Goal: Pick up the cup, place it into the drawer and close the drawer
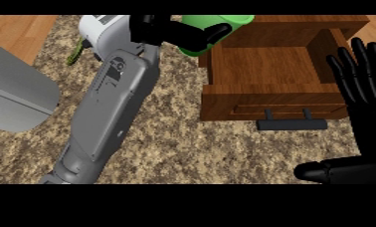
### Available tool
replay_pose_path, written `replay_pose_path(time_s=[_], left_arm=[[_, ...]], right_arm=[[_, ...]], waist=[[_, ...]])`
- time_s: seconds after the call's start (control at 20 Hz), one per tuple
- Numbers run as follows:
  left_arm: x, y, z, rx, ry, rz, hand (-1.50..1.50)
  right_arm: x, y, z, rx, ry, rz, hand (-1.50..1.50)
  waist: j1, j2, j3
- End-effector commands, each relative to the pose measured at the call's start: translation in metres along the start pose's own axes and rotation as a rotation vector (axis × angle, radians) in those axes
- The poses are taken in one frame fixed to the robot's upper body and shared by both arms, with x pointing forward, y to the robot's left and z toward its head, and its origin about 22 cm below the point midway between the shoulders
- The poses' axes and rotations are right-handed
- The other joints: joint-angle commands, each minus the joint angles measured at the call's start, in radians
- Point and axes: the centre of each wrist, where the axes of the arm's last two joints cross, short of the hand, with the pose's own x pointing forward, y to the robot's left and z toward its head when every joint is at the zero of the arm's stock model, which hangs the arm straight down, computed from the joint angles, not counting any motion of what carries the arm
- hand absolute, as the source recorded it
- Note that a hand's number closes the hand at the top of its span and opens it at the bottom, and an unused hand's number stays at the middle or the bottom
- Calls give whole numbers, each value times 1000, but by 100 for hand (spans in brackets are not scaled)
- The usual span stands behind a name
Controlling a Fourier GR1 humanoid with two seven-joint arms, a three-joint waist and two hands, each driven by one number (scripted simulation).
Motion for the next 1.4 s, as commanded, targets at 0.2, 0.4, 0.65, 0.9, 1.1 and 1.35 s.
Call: replay_pose_path(time_s=[0.2, 0.4, 0.65, 0.9, 1.1, 1.35], left_arm=[[-26, -18, -16, 12, 66, -22, 150], [-35, -31, -24, 25, 81, -82, 150], [-50, -37, -20, 48, 128, -93, 150], [-52, -38, -31, -13, 168, -138, 150], [-60, -49, -19, -29, 173, -204, 150], [-57, -51, -28, -30, 210, -258, 150]], right_arm=[[-10, -13, 5, 13, -3, 7, -150], [-1, 5, 1, 26, -2, 5, -150], [-8, -6, 5, 41, -18, 13, -150], [-13, 5, -10, 19, -14, -9, -150], [-5, 0, 4, 50, -13, -14, -150], [-8, 6, -13, 76, -22, -20, -150]], waist=[[-14, 3, 0], [-26, 6, 0], [-43, 9, 1], [-41, 15, 1], [-71, 12, 1], [-93, 21, 2]])
